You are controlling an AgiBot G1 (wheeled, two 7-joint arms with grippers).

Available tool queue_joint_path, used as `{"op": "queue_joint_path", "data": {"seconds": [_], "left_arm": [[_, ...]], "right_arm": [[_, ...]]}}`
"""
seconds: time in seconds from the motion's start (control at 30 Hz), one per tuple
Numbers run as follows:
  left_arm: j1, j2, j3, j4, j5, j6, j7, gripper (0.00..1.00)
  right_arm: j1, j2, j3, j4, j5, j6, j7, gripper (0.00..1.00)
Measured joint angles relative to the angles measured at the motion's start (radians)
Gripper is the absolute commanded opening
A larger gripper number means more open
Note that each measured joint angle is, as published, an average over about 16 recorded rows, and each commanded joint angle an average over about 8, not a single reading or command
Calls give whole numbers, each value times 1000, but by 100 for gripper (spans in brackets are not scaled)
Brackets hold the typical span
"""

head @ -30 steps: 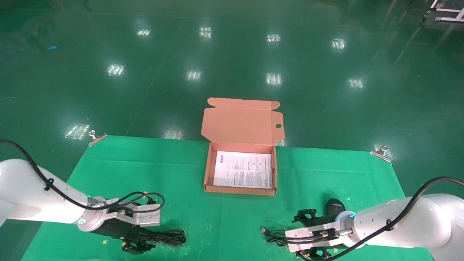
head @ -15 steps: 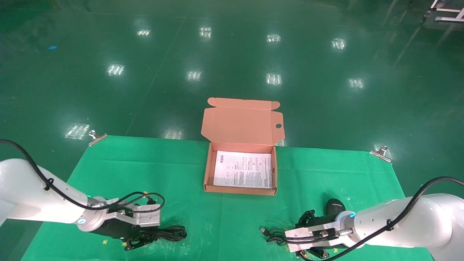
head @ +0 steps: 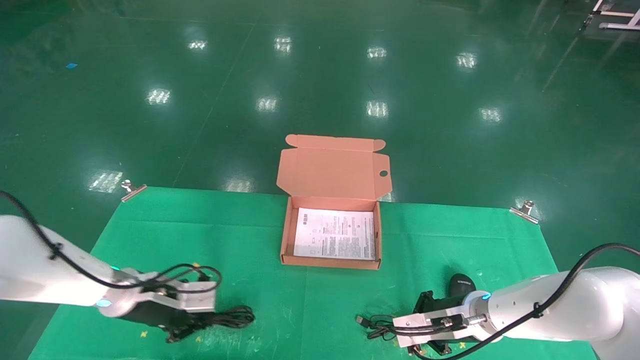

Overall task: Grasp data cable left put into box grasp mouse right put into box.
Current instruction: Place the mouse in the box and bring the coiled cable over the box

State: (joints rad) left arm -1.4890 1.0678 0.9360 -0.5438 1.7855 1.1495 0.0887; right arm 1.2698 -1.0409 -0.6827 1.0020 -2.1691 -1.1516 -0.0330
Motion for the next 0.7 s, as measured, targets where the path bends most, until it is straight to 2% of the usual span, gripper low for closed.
{"op": "queue_joint_path", "data": {"seconds": [0.2, 0.4, 0.53, 0.7], "left_arm": [[-29, -75, -5, -149, 17, 21, -26, 0], [-64, -143, -18, -339, 50, 12, -103, 0], [-89, -164, -30, -447, 79, -15, -160, 0], [-122, -156, -45, -522, 121, -65, -215, 0]], "right_arm": [[65, 67, 51, 66, 23, -41, 80, 0], [161, 117, 114, 139, 49, -71, 174, 0], [229, 109, 145, 159, 62, -68, 218, 0], [316, 48, 168, 137, 78, -39, 241, 0]]}}
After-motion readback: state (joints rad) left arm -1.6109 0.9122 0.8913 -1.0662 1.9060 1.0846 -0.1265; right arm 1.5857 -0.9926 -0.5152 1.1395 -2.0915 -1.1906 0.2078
